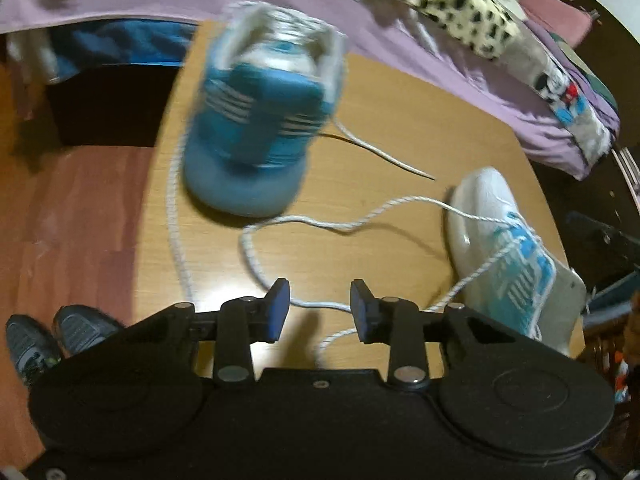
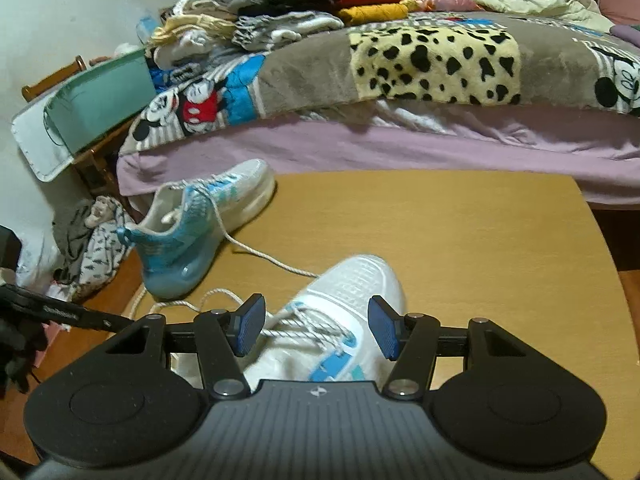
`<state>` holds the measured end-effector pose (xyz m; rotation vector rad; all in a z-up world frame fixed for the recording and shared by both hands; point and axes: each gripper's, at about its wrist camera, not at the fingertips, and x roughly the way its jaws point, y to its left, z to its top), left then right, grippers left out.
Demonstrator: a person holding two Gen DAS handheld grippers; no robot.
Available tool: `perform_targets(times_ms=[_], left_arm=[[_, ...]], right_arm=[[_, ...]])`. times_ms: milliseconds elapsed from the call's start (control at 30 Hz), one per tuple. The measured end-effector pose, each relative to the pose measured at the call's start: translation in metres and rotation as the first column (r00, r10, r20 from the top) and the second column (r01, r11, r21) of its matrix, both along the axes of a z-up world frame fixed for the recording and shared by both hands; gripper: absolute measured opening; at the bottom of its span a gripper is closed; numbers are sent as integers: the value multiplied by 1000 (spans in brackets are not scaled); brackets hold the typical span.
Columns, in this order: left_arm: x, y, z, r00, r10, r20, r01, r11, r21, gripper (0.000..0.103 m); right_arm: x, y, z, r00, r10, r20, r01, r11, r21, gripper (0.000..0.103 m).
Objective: Lace up shoes with both hands
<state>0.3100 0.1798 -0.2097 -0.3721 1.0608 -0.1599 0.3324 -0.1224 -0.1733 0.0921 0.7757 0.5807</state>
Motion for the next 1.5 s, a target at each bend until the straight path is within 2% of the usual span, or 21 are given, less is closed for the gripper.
perform_targets(times_ms=[67,133,233,300,367,467,533,733,800,867,933,1100,1167,1233,1367,1500], left_arm=[[3,-10,-3,999,-41,2,41,999,20,31],[4,-25,-3,992,-124,18,122,988,99,31],[0,-41,-3,967,-252,22,241,944,224,31],[-1,-51,-6,944,-331,15,310,899,308,31],[-2,-57,-10,924,-383,0,358,865,352,31],[-2,-62,-14,905,-425,-11,390,821,417,31],[-1,-61,-17,907,-422,-11,383,813,439,31],[2,-59,-16,912,-410,9,370,830,418,31],[3,-58,-16,914,-407,15,365,836,411,22],[4,-57,-15,915,-403,21,361,841,403,6],[5,-57,-15,917,-399,28,356,847,395,2],[8,-55,-14,921,-388,44,345,860,375,1],[8,-46,-6,934,-350,75,303,884,357,0],[7,-37,3,946,-305,109,258,913,317,0],[5,-20,19,956,-241,169,207,959,196,0],[0,-10,37,950,-197,243,192,980,46,0]], right_arm=[[2,2,-1,1000,6,-8,-6,1000,14,58],[4,5,-2,1000,10,-14,-9,1000,29,58],[5,10,-3,999,33,-19,-32,999,38,58],[6,11,-3,999,41,-21,-40,998,43,58],[7,9,-3,999,38,-24,-37,998,44,58],[10,4,-4,999,26,-33,-24,998,56,58],[12,1,-5,999,21,-36,-19,998,61,58],[13,-1,-7,999,19,-41,-17,998,62,58],[13,-1,-8,999,19,-43,-16,998,61,58],[14,-2,-9,999,18,-46,-15,998,62,58],[14,-2,-9,999,17,-48,-14,998,63,58],[15,1,-9,999,22,-47,-18,998,67,58],[15,2,-9,999,22,-48,-19,998,66,58],[15,3,-9,999,21,-47,-18,998,67,58],[15,3,-9,999,12,-49,-8,997,82,58],[17,-4,-12,994,-8,-109,31,977,212,57]])
